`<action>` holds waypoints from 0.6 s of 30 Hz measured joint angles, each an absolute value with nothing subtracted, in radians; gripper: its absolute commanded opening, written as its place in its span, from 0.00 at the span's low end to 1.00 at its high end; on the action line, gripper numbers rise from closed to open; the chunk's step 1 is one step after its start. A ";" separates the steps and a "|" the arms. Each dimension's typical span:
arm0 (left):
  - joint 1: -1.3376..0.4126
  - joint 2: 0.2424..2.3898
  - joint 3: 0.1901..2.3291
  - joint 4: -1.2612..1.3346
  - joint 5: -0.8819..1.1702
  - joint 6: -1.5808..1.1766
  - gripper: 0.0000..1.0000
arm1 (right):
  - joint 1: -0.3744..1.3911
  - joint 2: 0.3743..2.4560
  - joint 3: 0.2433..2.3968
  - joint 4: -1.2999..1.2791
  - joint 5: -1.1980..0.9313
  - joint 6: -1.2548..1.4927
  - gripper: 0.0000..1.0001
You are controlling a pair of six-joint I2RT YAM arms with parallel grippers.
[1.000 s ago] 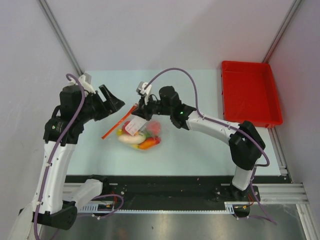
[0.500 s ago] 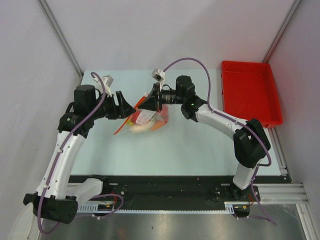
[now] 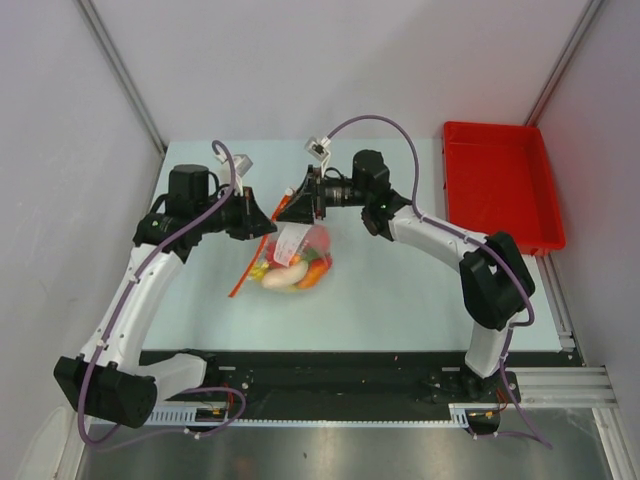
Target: Open the zip-top bag and remove the fake food
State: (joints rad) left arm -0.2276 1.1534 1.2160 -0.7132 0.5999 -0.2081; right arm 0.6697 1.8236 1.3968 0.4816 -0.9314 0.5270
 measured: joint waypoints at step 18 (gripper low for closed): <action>-0.229 1.160 1.215 -0.731 0.685 -0.154 0.00 | 0.551 1.826 1.378 0.498 -1.149 0.374 0.61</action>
State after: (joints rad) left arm -0.2291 1.1599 1.2152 -0.7307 0.6853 -0.1535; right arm 0.5507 1.8256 1.3781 0.4980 -1.1492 0.3737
